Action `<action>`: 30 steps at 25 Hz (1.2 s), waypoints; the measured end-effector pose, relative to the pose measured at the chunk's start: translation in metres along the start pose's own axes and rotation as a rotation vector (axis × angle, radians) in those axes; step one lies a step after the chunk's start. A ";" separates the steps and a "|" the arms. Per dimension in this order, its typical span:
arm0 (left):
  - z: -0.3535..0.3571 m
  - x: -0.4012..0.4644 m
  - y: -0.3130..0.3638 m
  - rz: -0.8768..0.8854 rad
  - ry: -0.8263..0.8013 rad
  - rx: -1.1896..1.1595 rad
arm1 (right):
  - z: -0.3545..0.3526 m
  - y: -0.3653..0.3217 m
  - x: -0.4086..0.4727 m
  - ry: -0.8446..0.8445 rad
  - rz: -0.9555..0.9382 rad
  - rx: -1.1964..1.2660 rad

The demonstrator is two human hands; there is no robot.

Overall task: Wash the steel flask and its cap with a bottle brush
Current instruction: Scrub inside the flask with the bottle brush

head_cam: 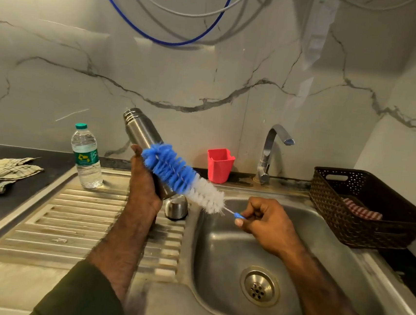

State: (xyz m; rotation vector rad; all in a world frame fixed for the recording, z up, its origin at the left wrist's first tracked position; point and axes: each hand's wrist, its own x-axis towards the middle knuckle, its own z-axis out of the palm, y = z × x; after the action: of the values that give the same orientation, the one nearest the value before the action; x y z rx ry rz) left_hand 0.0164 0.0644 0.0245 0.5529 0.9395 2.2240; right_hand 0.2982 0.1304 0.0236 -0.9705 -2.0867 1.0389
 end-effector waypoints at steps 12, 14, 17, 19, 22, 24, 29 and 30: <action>0.007 -0.006 0.003 0.009 -0.087 0.011 | -0.006 -0.011 0.001 -0.039 0.037 0.051; 0.001 -0.006 0.005 0.011 -0.081 -0.038 | -0.013 -0.010 -0.001 -0.089 0.066 0.019; 0.014 -0.018 0.000 -0.001 -0.113 0.028 | 0.012 -0.018 0.008 0.058 -0.019 0.050; 0.023 -0.020 -0.010 -0.018 -0.140 0.067 | 0.031 -0.025 0.013 0.185 -0.091 0.146; 0.025 -0.021 -0.011 -0.020 -0.148 0.055 | 0.026 -0.021 0.015 0.174 -0.102 0.178; 0.019 -0.017 -0.005 -0.024 -0.121 -0.042 | 0.003 -0.013 0.011 0.054 -0.041 0.112; 0.018 -0.017 -0.007 -0.133 -0.093 -0.013 | -0.008 -0.014 0.007 -0.032 0.044 0.021; 0.023 -0.022 -0.009 -0.146 -0.088 0.050 | 0.004 -0.018 0.009 0.041 0.004 0.039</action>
State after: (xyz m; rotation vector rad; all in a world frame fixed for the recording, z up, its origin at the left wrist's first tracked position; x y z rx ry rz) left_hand 0.0487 0.0648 0.0298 0.5812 0.9605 2.0348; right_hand 0.2845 0.1285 0.0389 -0.9695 -2.0250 1.0490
